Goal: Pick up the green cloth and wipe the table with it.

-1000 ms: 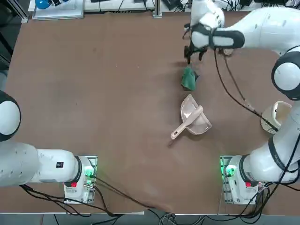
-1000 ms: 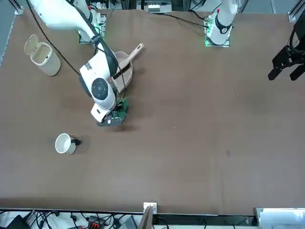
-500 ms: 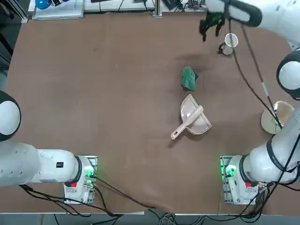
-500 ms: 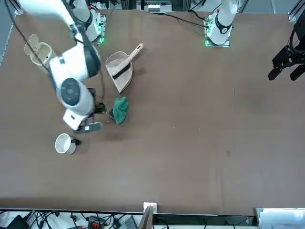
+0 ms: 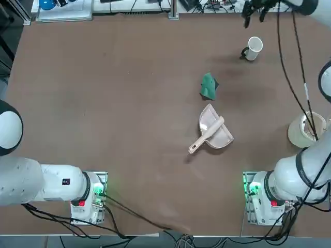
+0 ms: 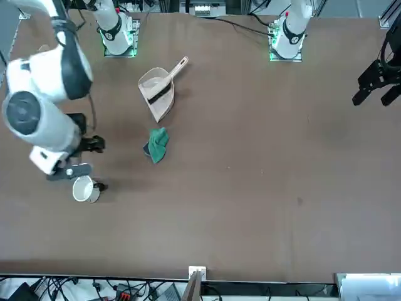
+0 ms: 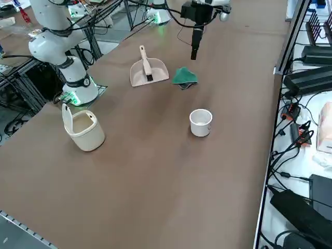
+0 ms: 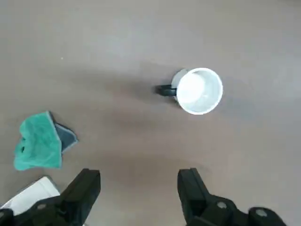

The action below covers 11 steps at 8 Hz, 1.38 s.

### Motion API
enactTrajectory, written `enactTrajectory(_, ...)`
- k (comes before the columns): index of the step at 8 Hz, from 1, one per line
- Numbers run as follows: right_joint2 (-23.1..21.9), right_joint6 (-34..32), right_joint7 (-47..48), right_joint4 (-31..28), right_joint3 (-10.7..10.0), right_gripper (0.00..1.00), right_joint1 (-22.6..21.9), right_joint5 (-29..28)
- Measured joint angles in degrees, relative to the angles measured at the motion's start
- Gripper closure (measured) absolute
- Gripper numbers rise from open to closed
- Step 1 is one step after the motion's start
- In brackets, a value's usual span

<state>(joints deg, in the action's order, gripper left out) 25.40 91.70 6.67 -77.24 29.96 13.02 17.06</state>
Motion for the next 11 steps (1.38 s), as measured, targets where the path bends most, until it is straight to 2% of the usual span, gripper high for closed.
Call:
enactTrajectory(1,-1.9,0.0,-2.0,0.3,-2.8,0.0,0.3,-4.9)
enactTrajectory(3,-6.3,-0.2,-5.3,0.2,-12.8,0.0,-2.7,-11.7)
enactTrajectory(6,-10.4,-0.1,-5.5,-1.6,-27.1,0.0,-11.6,-16.8)
enactTrajectory(9,-18.4,2.5,-5.5,-11.0,-36.4,0.0,-19.6,-17.3)
enactTrajectory(10,-21.5,2.8,-5.5,-14.3,-38.7,0.0,-21.7,-17.3)
enactTrajectory(11,-24.4,3.1,-5.5,-17.0,-39.6,0.0,-22.5,-17.3)
